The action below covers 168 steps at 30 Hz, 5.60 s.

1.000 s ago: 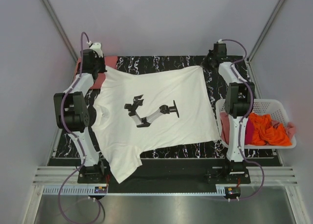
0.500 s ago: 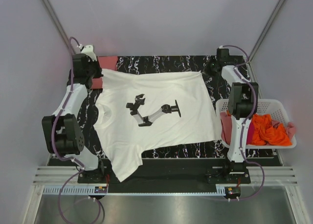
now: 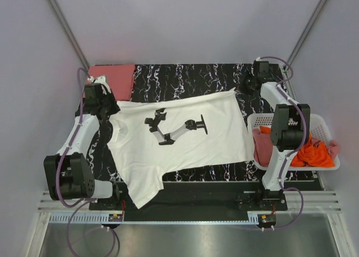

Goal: Fold and stack the t-shirts
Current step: Fold the tshirt

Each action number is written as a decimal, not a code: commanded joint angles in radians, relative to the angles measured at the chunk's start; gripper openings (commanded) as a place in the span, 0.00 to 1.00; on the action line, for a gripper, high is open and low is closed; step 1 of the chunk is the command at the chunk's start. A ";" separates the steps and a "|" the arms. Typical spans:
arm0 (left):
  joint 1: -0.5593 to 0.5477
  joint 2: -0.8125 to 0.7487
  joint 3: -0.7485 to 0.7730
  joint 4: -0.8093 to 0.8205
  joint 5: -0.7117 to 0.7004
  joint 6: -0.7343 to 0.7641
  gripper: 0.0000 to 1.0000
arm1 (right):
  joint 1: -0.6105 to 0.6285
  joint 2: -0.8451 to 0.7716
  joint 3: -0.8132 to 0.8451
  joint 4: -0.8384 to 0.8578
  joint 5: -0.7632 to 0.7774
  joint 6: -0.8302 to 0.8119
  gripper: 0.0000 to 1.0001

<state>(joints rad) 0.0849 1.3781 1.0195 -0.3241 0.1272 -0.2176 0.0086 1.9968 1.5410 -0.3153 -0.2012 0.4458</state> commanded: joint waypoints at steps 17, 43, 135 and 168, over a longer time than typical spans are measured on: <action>0.004 -0.336 -0.220 -0.032 -0.073 -0.177 0.00 | 0.002 -0.124 -0.128 -0.044 0.083 -0.053 0.00; 0.003 -0.286 -0.343 -0.056 0.080 -0.264 0.00 | 0.002 -0.155 -0.124 -0.189 0.092 -0.052 0.33; -0.370 -0.564 -0.427 -0.263 -0.324 -0.494 0.00 | 0.189 0.180 0.165 -0.680 0.657 0.869 0.29; -0.513 -0.534 -0.316 -0.290 -0.342 -0.479 0.48 | 0.188 0.086 0.191 -0.619 0.649 0.608 0.23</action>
<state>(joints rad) -0.4240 0.8463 0.5793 -0.6586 -0.2062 -0.7860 0.2001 2.1345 1.6852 -0.9535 0.4530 1.1378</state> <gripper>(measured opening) 0.435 0.212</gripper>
